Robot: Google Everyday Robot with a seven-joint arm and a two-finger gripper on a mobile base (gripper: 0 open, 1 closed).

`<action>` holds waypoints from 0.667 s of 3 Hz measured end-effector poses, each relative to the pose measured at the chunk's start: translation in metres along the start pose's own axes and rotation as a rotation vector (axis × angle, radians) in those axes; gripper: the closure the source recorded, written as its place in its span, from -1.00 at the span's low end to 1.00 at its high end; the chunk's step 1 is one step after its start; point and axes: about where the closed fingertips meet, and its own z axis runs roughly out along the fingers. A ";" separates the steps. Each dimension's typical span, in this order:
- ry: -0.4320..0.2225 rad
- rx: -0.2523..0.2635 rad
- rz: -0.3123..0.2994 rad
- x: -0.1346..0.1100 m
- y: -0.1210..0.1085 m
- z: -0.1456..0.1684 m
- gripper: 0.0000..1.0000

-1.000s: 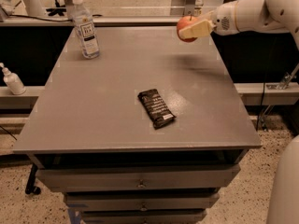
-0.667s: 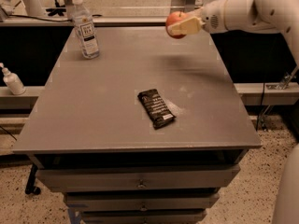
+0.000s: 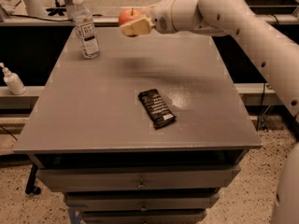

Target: Move apple near blue plastic bottle

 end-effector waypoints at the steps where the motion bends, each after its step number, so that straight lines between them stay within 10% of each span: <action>1: 0.008 -0.024 -0.060 0.003 0.025 0.041 1.00; 2: 0.025 -0.043 -0.101 0.012 0.039 0.073 1.00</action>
Offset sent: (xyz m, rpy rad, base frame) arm 0.0110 0.1055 -0.0574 -0.1164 -0.0816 0.0897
